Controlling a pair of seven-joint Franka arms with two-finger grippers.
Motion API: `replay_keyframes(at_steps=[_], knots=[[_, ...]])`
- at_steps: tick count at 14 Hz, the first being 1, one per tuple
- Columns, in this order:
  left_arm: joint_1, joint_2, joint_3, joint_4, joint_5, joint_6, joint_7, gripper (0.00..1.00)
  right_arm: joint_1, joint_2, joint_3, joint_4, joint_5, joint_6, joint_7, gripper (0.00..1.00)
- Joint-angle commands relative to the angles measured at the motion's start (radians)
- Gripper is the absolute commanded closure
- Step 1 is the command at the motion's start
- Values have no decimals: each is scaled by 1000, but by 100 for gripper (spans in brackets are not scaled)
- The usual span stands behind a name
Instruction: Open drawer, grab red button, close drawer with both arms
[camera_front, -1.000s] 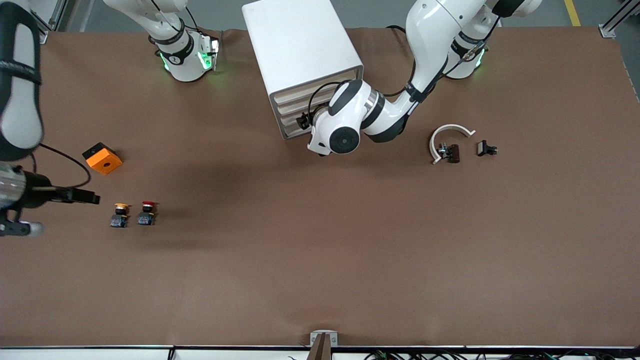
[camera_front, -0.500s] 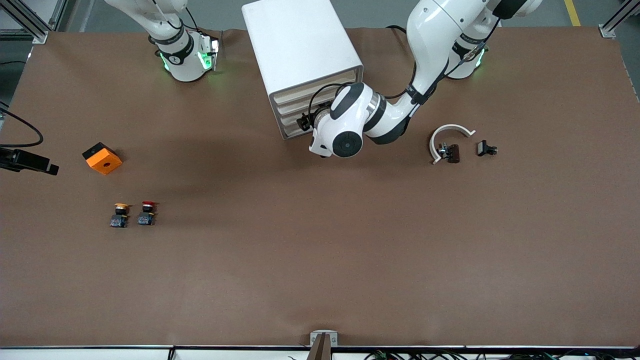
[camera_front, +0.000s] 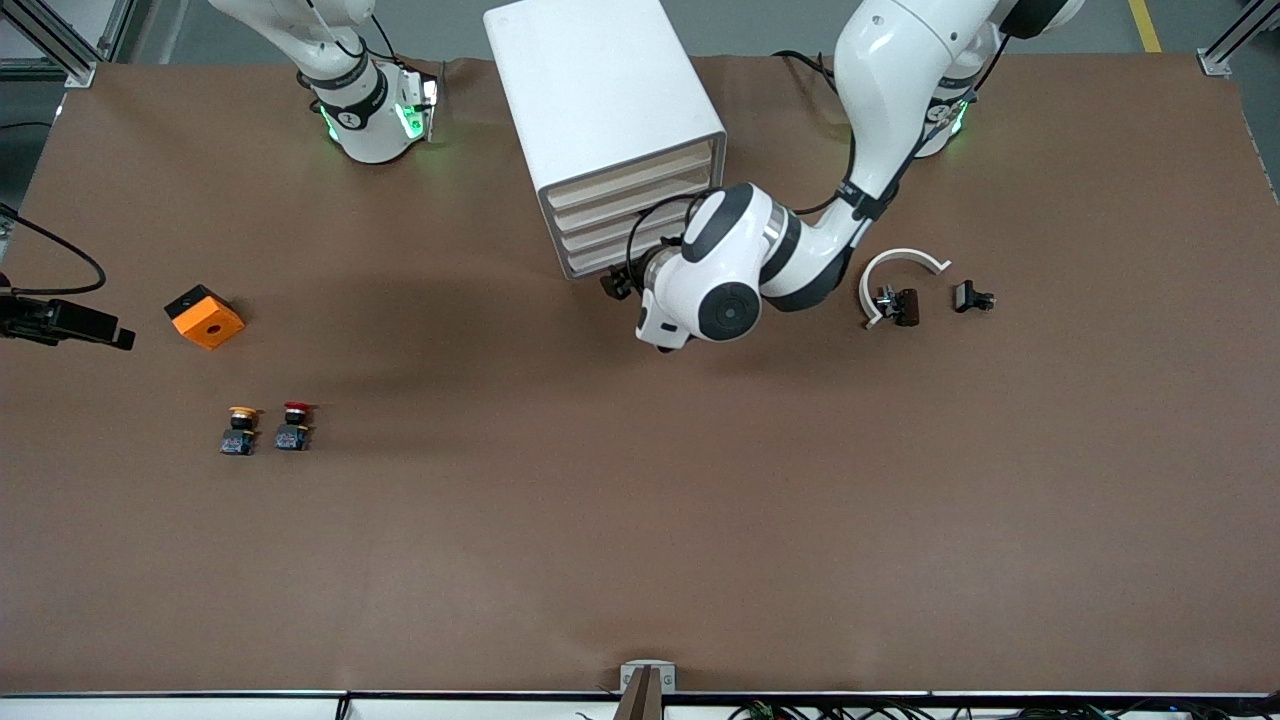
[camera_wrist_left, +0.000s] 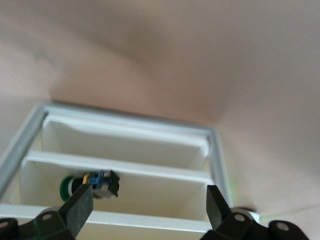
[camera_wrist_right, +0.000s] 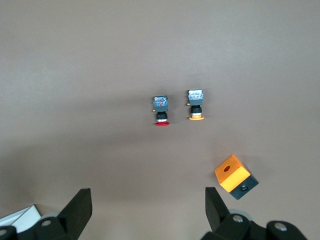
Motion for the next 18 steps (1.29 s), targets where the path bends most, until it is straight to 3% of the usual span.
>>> replay_keyframes(at_steps=[1, 4, 6, 9, 13, 18], knots=[[46, -18, 7, 63, 87, -23, -1, 0, 29, -8, 2, 27, -54, 0, 2, 0], [102, -41, 2, 130, 250, -48, 7, 0, 31, -8, -6, 93, -73, -20, 10, 0], [146, -56, 4, 144, 270, -57, 48, 0, 26, -10, -8, 123, -62, -55, 5, 0], [243, -128, 4, 141, 281, -79, 225, 0, 6, -14, -6, 120, 21, -162, 15, 0], [422, -278, 7, 138, 281, -318, 528, 0, -1, -91, -8, 120, 15, -173, 12, 0], [588, -413, 19, 83, 362, -436, 866, 0, -28, -148, -3, 95, 18, -187, -7, 0]])
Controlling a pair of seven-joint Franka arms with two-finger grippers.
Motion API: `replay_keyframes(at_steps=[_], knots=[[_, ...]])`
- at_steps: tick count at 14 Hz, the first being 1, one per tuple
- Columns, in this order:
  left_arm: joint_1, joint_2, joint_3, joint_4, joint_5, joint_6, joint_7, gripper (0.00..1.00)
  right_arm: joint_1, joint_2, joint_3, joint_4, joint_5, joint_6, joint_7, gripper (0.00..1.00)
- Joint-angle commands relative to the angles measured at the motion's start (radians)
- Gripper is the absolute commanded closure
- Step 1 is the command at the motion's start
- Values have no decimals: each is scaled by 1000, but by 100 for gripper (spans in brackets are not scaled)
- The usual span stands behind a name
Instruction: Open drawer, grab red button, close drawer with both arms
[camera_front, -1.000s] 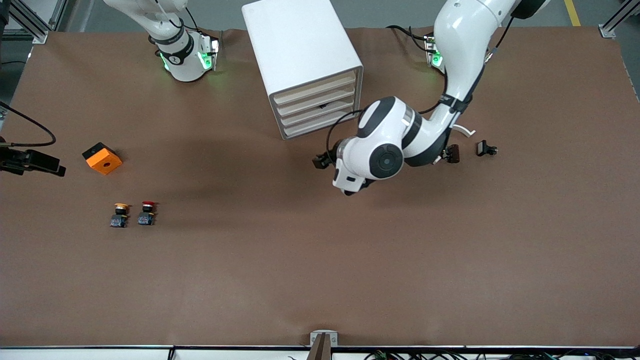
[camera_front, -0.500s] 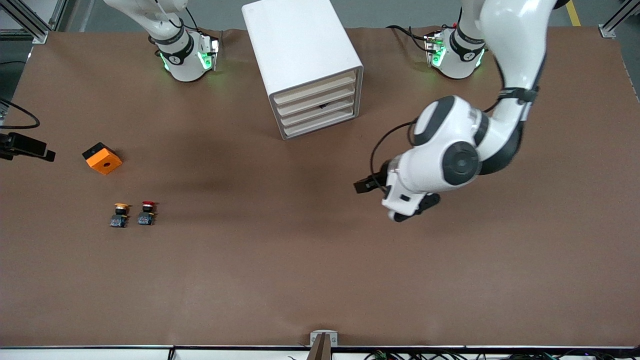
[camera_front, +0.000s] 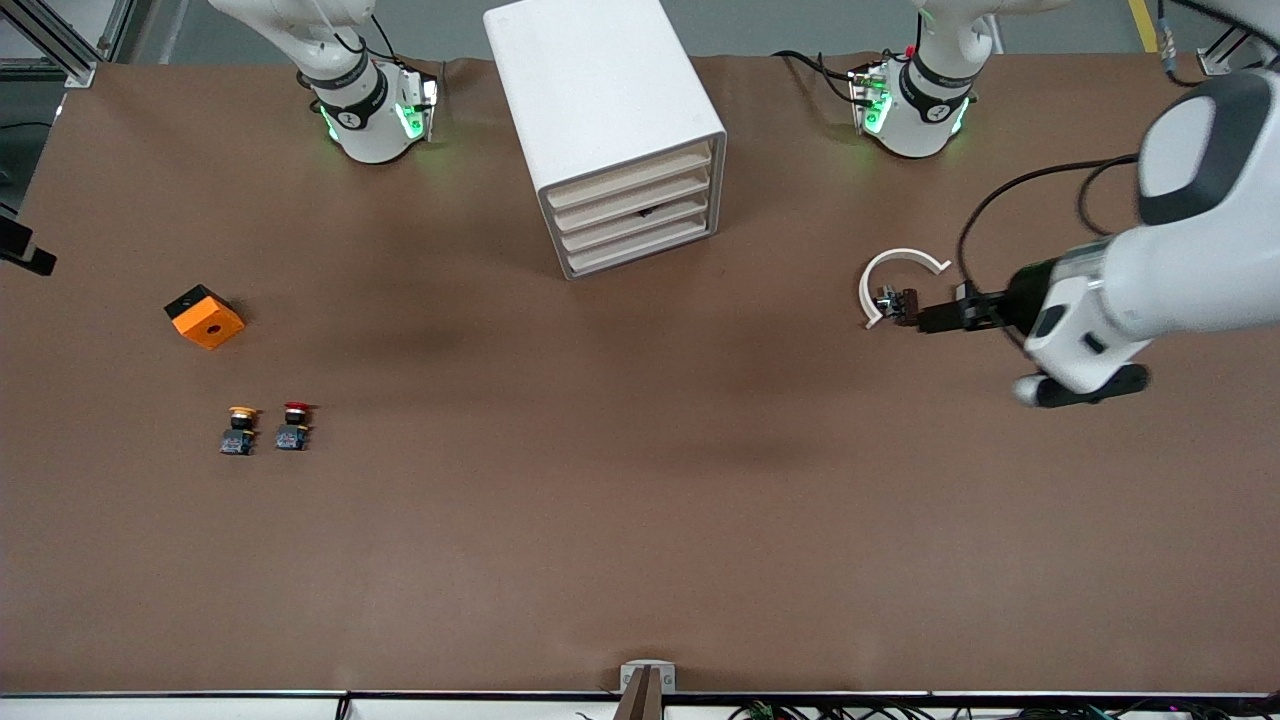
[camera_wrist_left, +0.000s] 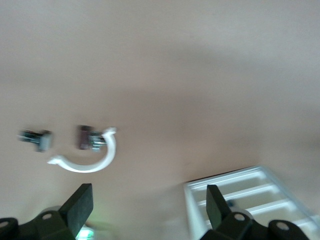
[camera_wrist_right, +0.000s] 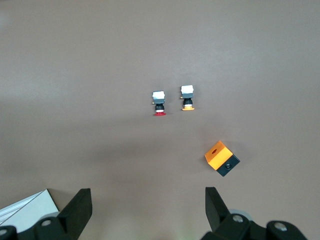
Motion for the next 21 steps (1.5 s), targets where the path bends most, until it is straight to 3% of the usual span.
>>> replay_keyframes(at_steps=[1, 4, 6, 7, 10, 14, 21], knots=[[12, -102, 60, -111, 46, -6, 151, 0, -3, -40, 15, -34, 8, -8, -13, 0], [-74, -299, 212, -364, 50, 124, 234, 0, 48, -75, 9, -74, -23, -9, -38, 0], [-73, -413, 231, -513, 70, 235, 300, 0, 60, -87, 9, -85, -25, -9, -38, 0], [-70, -438, 230, -541, 104, 258, 335, 0, 78, -96, 4, -90, -32, -12, -38, 0], [-70, -435, 230, -503, 161, 299, 361, 0, 89, -144, -8, -138, -46, -23, -39, 0], [-41, -369, 233, -329, 159, 283, 344, 0, 74, -244, -9, -281, -55, 30, -41, 0], [-50, -340, 211, -218, 162, 180, 311, 0, 86, -288, 4, -289, -65, 38, -39, 0]])
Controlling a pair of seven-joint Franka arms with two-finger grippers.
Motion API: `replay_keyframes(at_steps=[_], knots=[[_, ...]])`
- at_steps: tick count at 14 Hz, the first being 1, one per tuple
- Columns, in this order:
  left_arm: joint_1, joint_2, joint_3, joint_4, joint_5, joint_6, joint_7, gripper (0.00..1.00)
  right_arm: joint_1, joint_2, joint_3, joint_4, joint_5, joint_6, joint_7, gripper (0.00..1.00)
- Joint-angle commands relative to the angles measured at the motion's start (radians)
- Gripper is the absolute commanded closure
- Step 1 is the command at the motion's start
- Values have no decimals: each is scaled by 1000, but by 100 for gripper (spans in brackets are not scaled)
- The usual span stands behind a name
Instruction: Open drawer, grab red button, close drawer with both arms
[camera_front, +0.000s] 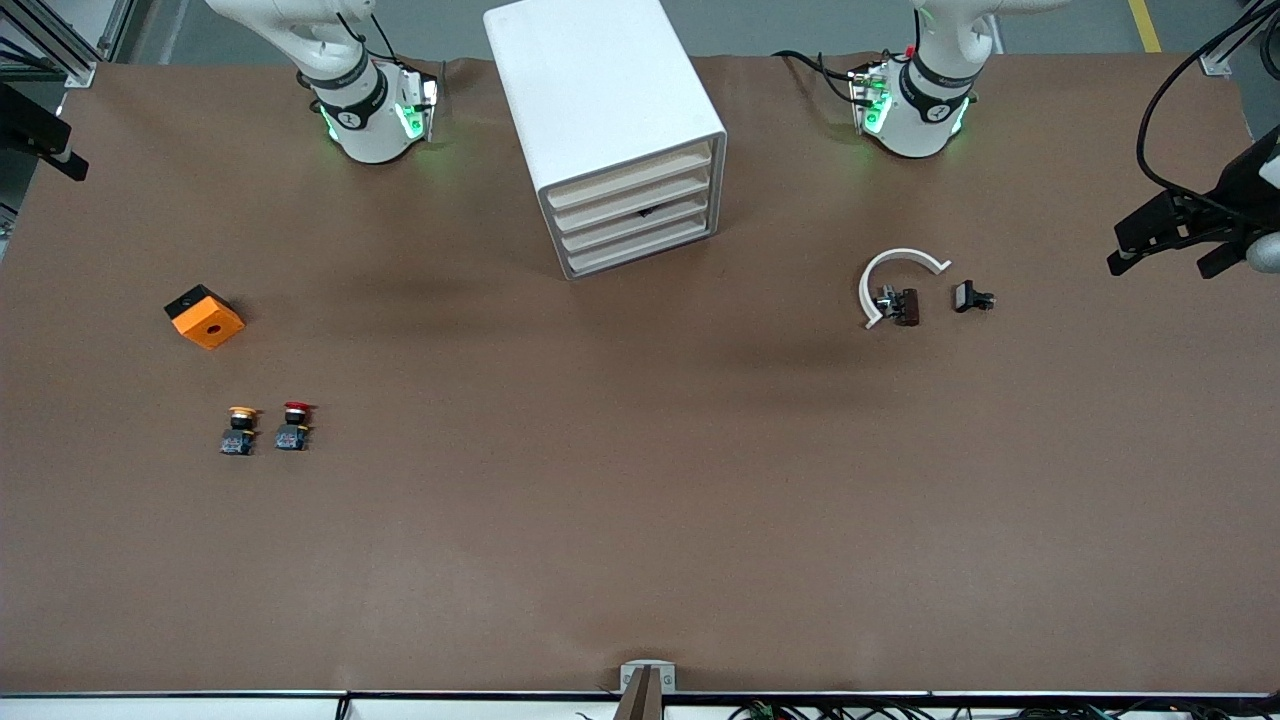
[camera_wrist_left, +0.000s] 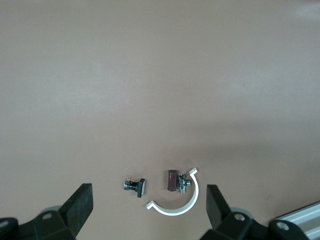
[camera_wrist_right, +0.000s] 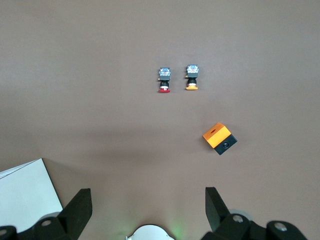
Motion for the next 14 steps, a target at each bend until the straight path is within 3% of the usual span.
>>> replay_keyframes(at_steps=[1, 4, 14], knots=[[-2, 13, -8, 58, 20, -55, -18, 0, 17, -20, 3, -35, -8, 25, -9, 0], [-5, 14, -16, 58, 22, -55, -91, 0, 28, -28, 2, -38, -12, 16, -10, 0], [2, 33, -14, 58, 25, -56, -81, 0, 4, -85, -9, -123, -14, -7, -7, 0]])
